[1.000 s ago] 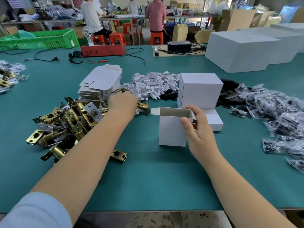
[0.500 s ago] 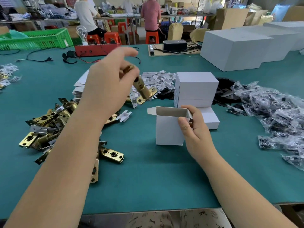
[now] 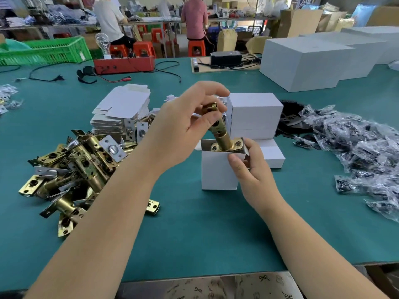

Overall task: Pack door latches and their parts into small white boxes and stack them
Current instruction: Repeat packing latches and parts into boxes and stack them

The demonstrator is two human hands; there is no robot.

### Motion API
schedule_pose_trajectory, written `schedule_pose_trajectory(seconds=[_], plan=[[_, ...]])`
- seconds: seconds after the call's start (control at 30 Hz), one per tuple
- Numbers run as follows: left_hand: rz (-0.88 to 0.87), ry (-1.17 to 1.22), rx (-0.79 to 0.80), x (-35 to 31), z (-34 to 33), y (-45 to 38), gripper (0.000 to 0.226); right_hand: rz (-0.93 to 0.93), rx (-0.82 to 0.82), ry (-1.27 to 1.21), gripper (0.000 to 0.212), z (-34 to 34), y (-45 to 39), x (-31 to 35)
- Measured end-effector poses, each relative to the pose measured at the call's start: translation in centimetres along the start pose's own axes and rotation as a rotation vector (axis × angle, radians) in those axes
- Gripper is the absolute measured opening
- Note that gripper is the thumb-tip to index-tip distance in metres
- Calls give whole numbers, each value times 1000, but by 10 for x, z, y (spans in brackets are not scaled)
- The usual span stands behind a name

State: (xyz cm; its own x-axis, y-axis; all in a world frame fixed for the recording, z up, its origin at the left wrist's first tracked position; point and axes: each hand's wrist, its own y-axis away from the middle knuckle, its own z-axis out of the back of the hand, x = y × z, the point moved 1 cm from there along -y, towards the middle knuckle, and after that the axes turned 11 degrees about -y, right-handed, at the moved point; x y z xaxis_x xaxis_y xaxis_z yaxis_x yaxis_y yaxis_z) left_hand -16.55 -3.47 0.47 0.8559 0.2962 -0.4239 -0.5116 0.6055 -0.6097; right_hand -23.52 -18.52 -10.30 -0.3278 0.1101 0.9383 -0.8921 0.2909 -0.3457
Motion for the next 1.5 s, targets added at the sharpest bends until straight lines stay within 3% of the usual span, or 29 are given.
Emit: schedule_pose_trajectory(seconds=[0.33, 0.43, 0.5, 0.6, 0.7, 0.77, 0.93, 1.03, 1.1, 1.17, 1.23, 1.27, 1.5], plan=[[75, -120, 308, 12, -10, 5, 38, -4, 22, -15, 23, -1, 1, 2], [256, -143, 180, 29, -7, 10, 36, -23, 16, -12, 26, 0, 0, 1], [460, -326, 114, 48, -6, 12, 33, -34, 17, 3, 26, 0, 0, 1], [707, -716, 343, 80, -18, 19, 31, -33, 24, 2, 25, -1, 0, 1], [805, -817, 573, 95, -39, 32, 30, -40, 32, -22, 25, -1, 0, 2], [799, -862, 592, 103, -47, 36, 38, -48, 32, -30, 26, -1, 0, 1], [778, -825, 453, 111, -45, 37, 31, -38, 37, -29, 25, 0, 0, 1], [709, -719, 188, 104, -37, 40, 31, -38, 52, -37, 26, 0, 2, 0], [636, -424, -105, 93, -33, 39, 31, -41, 50, -38, 26, 0, 1, 0], [610, 102, -313, 74, -30, 32, 30, -45, 46, -43, 26, 0, 0, 0], [532, 496, -373, 52, -28, 24, 29, -47, 39, -50, 27, 1, 0, -1], [471, 571, -367, 42, -26, 21, 31, -49, 39, -48, 27, 1, 0, 0], [163, 255, -356, 11, -19, 16, 28, -46, 53, -54, 24, 0, 0, 2]])
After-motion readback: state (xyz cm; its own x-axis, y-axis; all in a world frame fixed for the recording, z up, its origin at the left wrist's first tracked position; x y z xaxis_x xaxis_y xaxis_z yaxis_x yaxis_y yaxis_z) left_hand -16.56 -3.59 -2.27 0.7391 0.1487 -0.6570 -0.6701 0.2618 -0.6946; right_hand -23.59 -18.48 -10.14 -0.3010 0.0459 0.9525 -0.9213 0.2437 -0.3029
